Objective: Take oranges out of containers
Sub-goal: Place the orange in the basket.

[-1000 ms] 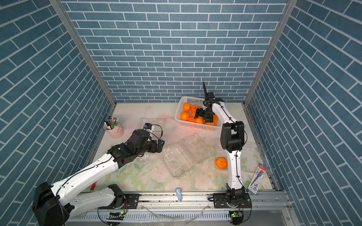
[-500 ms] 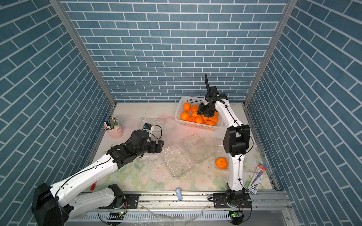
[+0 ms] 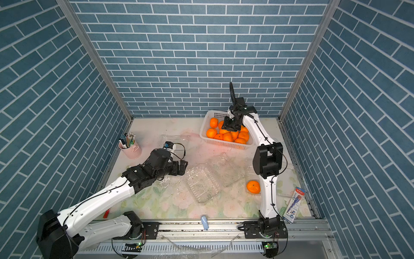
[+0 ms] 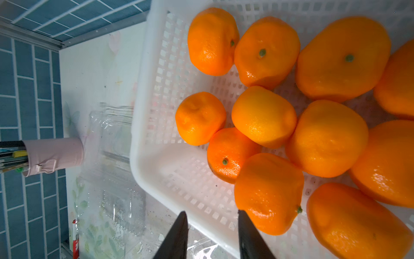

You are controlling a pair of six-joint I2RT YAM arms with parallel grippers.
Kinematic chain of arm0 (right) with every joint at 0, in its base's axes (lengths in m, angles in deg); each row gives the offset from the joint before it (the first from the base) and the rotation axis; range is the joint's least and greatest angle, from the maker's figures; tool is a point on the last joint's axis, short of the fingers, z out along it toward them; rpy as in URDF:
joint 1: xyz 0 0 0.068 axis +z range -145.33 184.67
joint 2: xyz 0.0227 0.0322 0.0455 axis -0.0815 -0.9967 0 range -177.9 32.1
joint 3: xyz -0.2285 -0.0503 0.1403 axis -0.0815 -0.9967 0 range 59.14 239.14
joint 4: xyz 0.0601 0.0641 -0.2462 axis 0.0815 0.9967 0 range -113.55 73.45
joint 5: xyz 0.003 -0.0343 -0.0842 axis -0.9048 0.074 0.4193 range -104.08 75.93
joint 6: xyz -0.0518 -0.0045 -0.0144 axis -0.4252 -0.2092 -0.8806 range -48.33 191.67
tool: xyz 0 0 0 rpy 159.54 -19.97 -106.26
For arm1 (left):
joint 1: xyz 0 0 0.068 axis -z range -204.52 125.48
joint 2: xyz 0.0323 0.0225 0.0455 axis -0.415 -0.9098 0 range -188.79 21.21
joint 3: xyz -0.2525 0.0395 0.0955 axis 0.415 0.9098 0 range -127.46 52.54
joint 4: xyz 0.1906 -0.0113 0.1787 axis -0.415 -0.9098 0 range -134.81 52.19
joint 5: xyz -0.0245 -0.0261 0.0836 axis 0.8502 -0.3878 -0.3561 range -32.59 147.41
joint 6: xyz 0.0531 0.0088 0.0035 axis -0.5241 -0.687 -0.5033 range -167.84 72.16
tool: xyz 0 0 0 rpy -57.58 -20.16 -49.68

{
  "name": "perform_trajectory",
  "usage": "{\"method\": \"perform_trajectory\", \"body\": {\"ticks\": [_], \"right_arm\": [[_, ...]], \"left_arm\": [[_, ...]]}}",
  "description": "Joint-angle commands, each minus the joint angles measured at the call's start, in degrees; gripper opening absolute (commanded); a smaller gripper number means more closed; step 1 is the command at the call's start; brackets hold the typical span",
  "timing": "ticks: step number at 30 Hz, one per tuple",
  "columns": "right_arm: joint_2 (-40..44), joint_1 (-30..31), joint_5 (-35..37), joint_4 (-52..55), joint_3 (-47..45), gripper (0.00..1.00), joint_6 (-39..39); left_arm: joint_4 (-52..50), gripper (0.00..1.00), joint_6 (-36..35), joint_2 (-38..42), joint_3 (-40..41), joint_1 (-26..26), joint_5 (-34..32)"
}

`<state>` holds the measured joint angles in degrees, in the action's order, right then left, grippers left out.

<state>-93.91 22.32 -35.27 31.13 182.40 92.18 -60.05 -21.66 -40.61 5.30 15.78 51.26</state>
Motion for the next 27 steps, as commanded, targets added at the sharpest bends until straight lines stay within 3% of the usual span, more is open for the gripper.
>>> {"method": "perform_trajectory", "body": {"ticks": [1, 19, 27], "right_arm": [[-1.8, -0.2, 0.4, -0.5, -2.3, 0.36, -1.4], [0.0, -1.0, -0.4, -9.5, -14.8, 0.3, -0.2], [3.0, -1.1, 0.3, -7.0, -13.9, 0.32, -1.1]], "left_arm": [[-0.9, 0.99, 0.2, 0.4, 0.8, -0.4, -0.1], [-1.1, 0.99, 0.1, -0.8, 0.2, -0.4, 0.3], [-1.3, 0.99, 0.3, -0.7, -0.1, -0.4, 0.3]]}}
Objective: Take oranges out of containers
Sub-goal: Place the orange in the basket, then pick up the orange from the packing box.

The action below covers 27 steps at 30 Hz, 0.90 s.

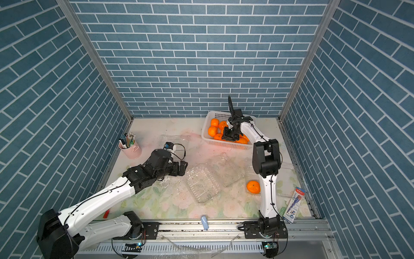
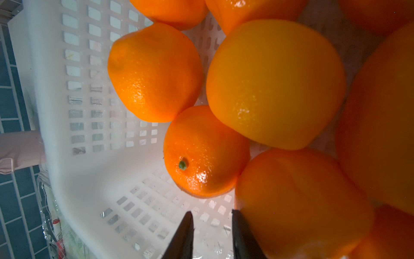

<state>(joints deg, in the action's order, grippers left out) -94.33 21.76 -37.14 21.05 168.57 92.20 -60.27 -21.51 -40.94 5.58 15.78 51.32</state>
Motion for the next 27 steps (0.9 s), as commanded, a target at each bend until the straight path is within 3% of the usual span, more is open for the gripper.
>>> {"method": "perform_trajectory", "body": {"ticks": [1, 10, 17, 21, 27], "right_arm": [[4.4, -0.5, 2.7, 3.3, -0.2, 0.33, -0.9], [14.5, -0.6, 7.6, 6.2, -1.4, 0.49, 0.1], [27.7, -0.7, 15.4, 4.5, -14.9, 0.75, 2.4], [36.1, -1.2, 20.4, 4.8, -23.5, 0.81, 3.8], [46.3, -1.7, 24.8, 8.2, -34.0, 0.83, 8.3]], "left_arm": [[-1.0, 0.99, 0.1, -0.3, -0.3, -0.4, 0.2], [-0.4, 0.99, -0.7, -0.7, -0.6, -0.4, 0.2], [0.0, 0.99, -1.7, -0.1, -0.4, -0.4, -0.2], [0.4, 0.99, -2.3, 0.2, -0.2, -0.4, -0.1], [1.6, 0.99, -2.3, -0.3, 0.2, -0.4, 0.7]]}}
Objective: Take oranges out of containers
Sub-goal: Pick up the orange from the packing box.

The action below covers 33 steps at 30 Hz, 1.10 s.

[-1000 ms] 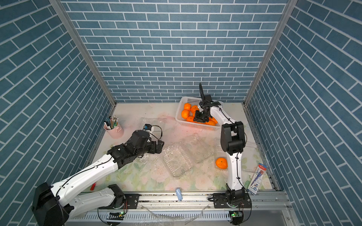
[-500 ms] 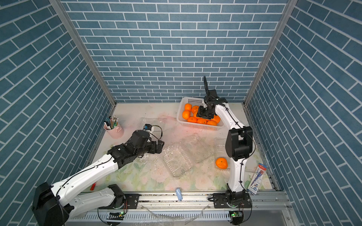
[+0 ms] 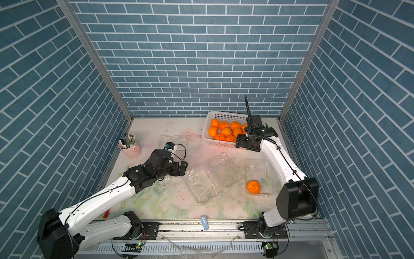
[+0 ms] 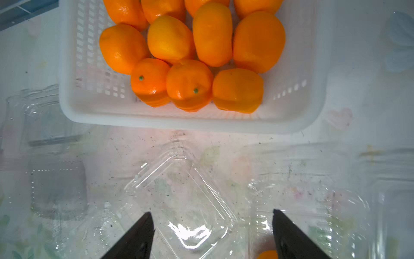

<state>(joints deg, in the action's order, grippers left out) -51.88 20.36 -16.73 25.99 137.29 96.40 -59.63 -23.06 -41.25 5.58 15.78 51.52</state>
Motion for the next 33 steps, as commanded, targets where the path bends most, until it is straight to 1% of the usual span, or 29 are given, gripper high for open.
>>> {"method": "perform_trajectory", "body": {"ticks": [1, 10, 15, 18, 29, 33], "right_arm": [[4.9, -0.4, 5.0, 4.2, -4.0, 0.82, 4.8], [14.8, -0.6, 4.9, 9.0, -17.7, 0.81, 10.5], [17.7, -0.6, 2.6, 10.4, -24.3, 0.78, 14.0], [18.8, -0.6, 2.6, 10.4, -27.7, 0.76, 15.4], [17.5, 0.3, 5.6, 8.5, -33.2, 0.68, 17.5], [15.4, 1.1, 5.3, 6.8, -34.1, 0.68, 17.6]], "left_arm": [[1.1, 1.0, -0.7, -0.2, 0.3, -0.4, 0.5], [2.2, 0.99, 0.1, 0.2, 1.7, -0.4, 1.4], [2.7, 0.99, 0.5, 0.8, 2.4, -0.4, 1.6], [3.1, 0.99, 0.6, 1.0, 2.7, -0.4, 1.8], [3.7, 0.99, 1.2, 0.9, 3.2, -0.4, 2.3], [3.7, 0.99, 1.2, 0.8, 3.1, -0.4, 2.4]]}}
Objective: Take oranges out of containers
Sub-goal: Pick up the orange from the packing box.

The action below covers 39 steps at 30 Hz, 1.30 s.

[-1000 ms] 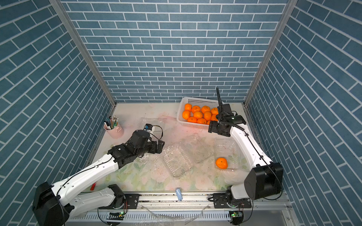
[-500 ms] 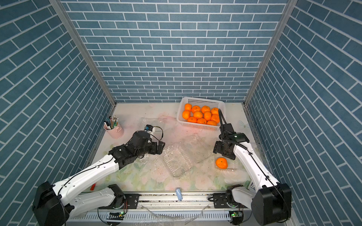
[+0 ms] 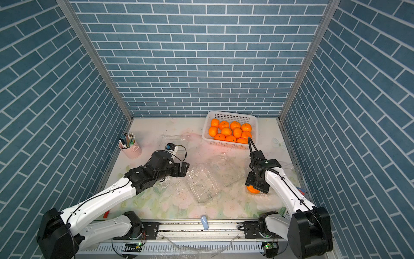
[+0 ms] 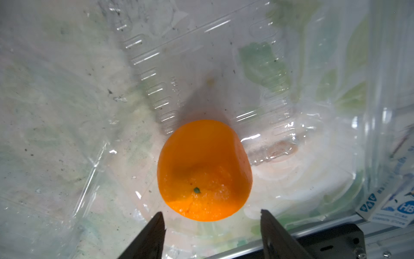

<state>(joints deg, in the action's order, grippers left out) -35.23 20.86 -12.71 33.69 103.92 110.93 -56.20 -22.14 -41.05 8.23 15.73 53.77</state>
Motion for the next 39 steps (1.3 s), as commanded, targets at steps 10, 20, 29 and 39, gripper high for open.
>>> {"method": "perform_trajectory", "body": {"ticks": [10, 20, 29, 39], "right_arm": [[-3.9, 0.6, 5.2, -3.9, -0.7, 0.73, 3.5], [-6.9, 0.1, 8.5, -5.8, 1.8, 0.76, 1.9], [-7.6, 0.1, 5.2, -7.3, 0.0, 0.81, 0.0], [-13.5, 0.1, 4.2, -7.4, 0.8, 0.77, -2.8]], "left_arm": [[0.0, 0.99, 0.4, 0.0, 0.1, -0.3, 0.4], [-0.9, 0.99, 0.3, 0.6, 0.2, -0.3, -0.1], [-0.1, 0.99, 0.3, -0.6, -0.1, -0.3, 0.4], [-0.3, 0.99, 0.5, -0.3, -0.1, -0.3, 0.3]]}}
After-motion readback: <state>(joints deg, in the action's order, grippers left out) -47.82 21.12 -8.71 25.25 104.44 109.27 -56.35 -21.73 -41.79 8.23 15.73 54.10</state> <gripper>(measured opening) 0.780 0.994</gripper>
